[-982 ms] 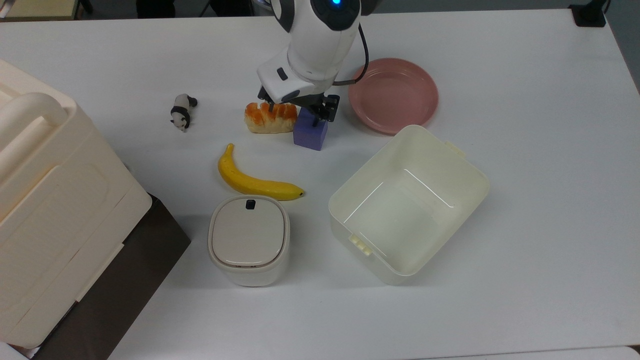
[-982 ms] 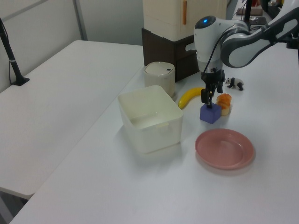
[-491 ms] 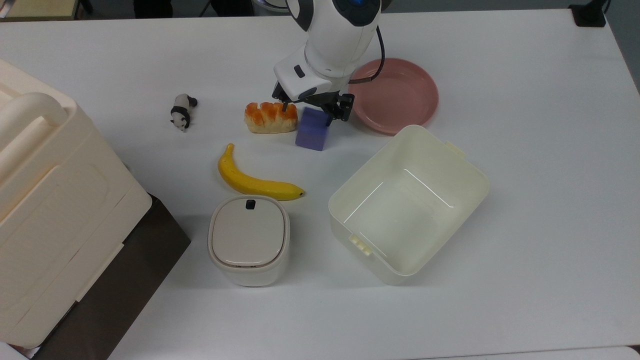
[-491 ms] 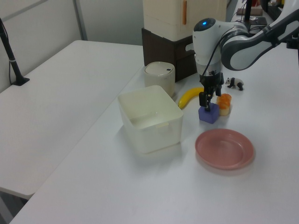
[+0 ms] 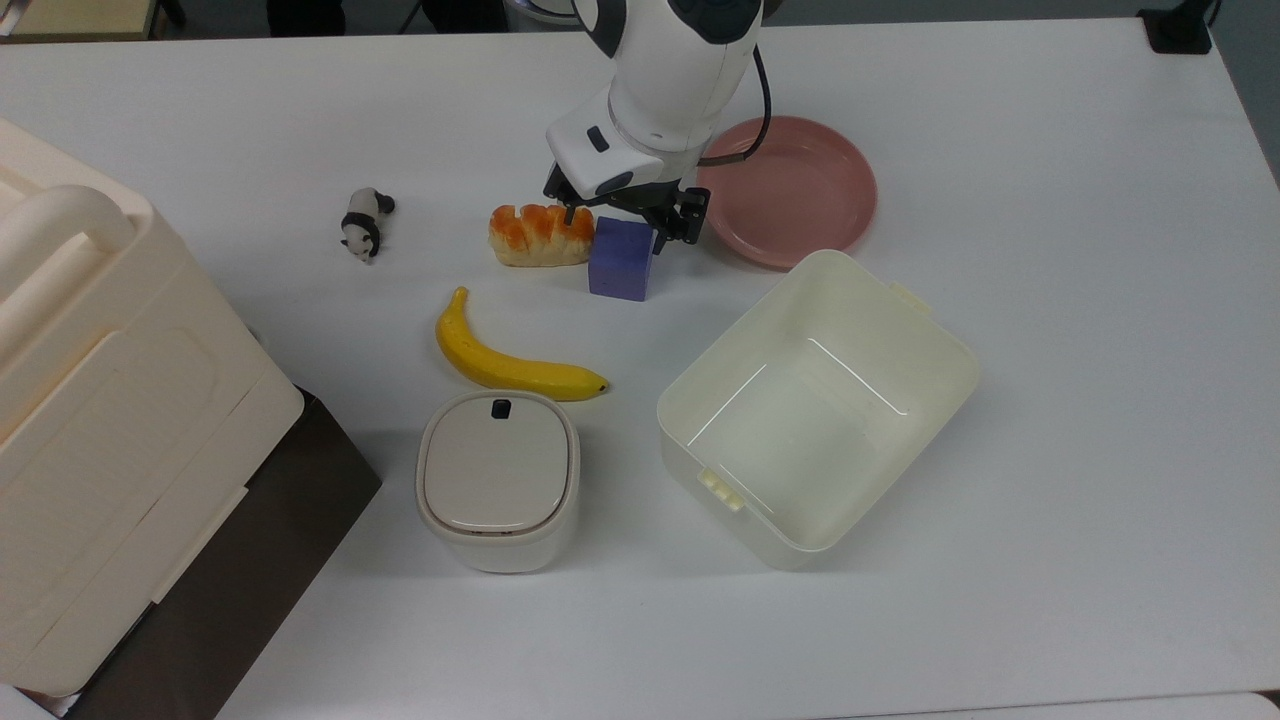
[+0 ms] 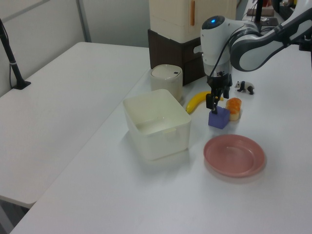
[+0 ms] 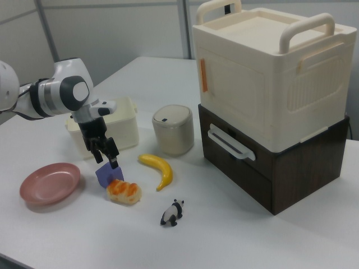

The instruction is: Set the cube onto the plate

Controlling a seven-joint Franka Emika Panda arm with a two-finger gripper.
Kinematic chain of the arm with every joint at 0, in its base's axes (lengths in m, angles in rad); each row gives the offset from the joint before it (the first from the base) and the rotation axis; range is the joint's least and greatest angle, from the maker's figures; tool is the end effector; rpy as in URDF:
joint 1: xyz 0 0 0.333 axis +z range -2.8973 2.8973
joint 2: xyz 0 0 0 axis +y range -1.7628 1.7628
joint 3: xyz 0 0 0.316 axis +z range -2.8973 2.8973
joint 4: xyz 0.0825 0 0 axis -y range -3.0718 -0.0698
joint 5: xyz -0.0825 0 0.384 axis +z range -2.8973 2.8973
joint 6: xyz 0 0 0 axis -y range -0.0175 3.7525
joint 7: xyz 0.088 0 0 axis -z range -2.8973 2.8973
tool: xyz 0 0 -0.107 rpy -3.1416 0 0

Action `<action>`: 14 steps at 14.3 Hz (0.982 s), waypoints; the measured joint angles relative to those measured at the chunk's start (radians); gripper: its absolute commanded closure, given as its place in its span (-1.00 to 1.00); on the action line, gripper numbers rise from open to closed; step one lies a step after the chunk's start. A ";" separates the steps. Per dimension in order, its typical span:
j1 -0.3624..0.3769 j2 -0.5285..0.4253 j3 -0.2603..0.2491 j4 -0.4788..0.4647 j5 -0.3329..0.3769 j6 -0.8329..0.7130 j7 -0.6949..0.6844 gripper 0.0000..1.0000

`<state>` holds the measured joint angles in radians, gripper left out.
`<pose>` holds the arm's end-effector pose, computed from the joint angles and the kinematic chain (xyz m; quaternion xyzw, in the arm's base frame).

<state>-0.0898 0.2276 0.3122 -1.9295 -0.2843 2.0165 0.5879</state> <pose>0.5807 0.1074 0.3672 0.9876 -0.1137 -0.0220 0.1063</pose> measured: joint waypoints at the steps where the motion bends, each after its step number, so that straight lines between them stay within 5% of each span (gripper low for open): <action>1: 0.000 0.000 0.004 0.000 0.000 0.000 0.003 -1.00; 10: 0.006 0.077 0.029 -0.004 -0.087 0.016 0.089 -1.00; 11: 0.006 0.080 0.029 -0.004 -0.088 0.016 0.089 -0.86; 14: 0.005 0.087 0.029 -0.005 -0.088 0.016 0.089 0.18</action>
<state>-0.0846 0.3143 0.3413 -1.9345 -0.3722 2.0330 0.6771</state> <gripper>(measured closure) 0.062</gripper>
